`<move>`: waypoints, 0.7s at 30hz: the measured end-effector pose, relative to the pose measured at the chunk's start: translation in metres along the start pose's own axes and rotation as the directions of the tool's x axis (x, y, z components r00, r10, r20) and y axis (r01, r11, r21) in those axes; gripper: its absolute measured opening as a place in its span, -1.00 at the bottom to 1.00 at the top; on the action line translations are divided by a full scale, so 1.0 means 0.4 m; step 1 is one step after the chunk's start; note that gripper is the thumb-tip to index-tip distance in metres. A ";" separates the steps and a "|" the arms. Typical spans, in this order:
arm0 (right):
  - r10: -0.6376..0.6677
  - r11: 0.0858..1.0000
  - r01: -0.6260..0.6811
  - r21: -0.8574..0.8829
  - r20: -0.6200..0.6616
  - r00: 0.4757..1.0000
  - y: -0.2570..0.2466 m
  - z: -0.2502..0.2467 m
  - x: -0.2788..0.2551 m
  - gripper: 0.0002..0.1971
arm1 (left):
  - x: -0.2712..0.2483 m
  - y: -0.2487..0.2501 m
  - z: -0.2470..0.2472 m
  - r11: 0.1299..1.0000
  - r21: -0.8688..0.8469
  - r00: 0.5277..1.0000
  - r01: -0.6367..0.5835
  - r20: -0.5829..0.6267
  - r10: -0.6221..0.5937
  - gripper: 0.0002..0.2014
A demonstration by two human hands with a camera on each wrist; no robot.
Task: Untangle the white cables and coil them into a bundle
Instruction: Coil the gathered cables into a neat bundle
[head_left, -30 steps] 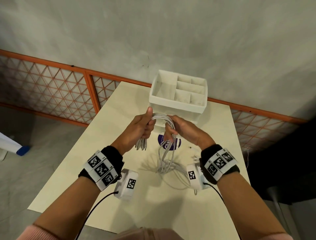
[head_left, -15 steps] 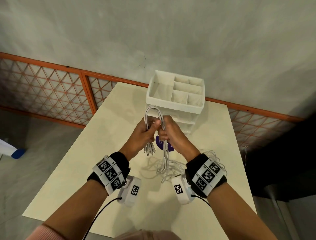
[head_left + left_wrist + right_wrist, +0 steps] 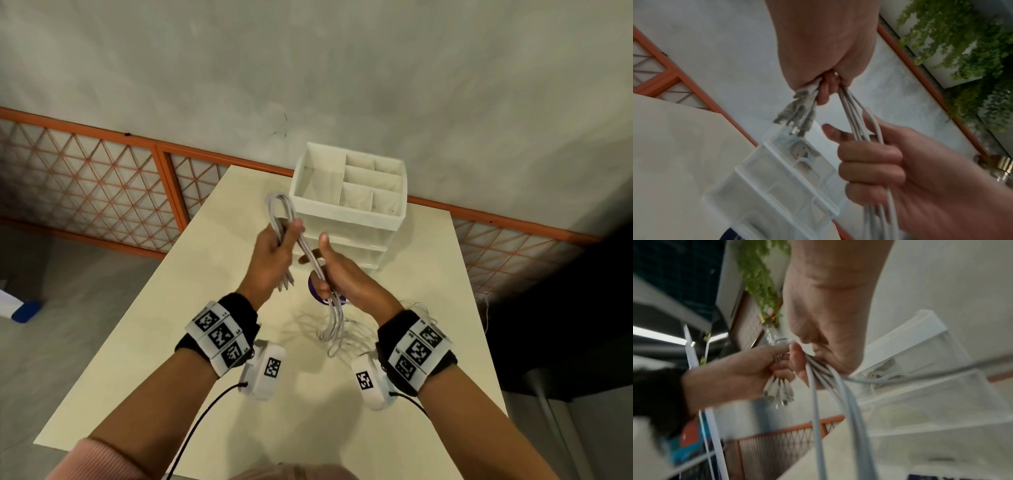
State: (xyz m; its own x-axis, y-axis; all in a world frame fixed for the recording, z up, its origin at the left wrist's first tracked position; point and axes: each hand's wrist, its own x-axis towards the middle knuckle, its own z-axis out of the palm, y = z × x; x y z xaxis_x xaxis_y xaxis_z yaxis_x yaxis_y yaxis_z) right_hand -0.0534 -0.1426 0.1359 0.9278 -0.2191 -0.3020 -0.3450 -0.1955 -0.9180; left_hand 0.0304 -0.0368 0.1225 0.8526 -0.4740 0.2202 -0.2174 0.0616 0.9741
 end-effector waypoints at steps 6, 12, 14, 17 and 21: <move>-0.157 0.933 0.166 -0.320 0.054 0.986 -0.003 0.006 -0.027 -0.69 | 0.029 -0.028 -0.015 0.992 0.119 0.986 -0.028 -0.162 0.047 -0.76; -0.055 0.963 0.108 -0.247 0.211 0.976 0.018 -0.035 -0.070 -0.59 | 0.055 -0.032 -0.051 0.999 -0.015 0.964 0.031 -0.265 -0.034 -0.79; -0.041 0.959 0.099 -0.265 0.218 0.975 0.020 -0.055 -0.079 -0.58 | 0.040 -0.027 -0.046 0.991 -0.123 0.973 0.053 -0.216 -0.079 -0.77; -0.047 0.900 0.163 -0.404 0.281 0.959 0.011 -0.053 -0.084 -0.62 | 0.025 -0.025 -0.033 0.958 -0.262 0.983 0.119 -0.103 -0.150 -0.68; 0.021 0.884 0.152 -0.443 0.362 0.932 0.014 -0.045 -0.083 -0.62 | 0.026 -0.016 -0.038 0.967 -0.221 0.991 0.130 0.039 -0.125 -0.62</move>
State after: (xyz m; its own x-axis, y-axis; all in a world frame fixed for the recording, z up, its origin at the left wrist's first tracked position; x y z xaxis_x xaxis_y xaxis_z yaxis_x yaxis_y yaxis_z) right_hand -0.0889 -0.1537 0.1453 0.9089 0.1373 -0.3936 -0.2268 -0.6294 -0.7433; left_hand 0.0480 -0.0288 0.1193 0.8536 -0.5122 0.0950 0.0060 0.1919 0.9814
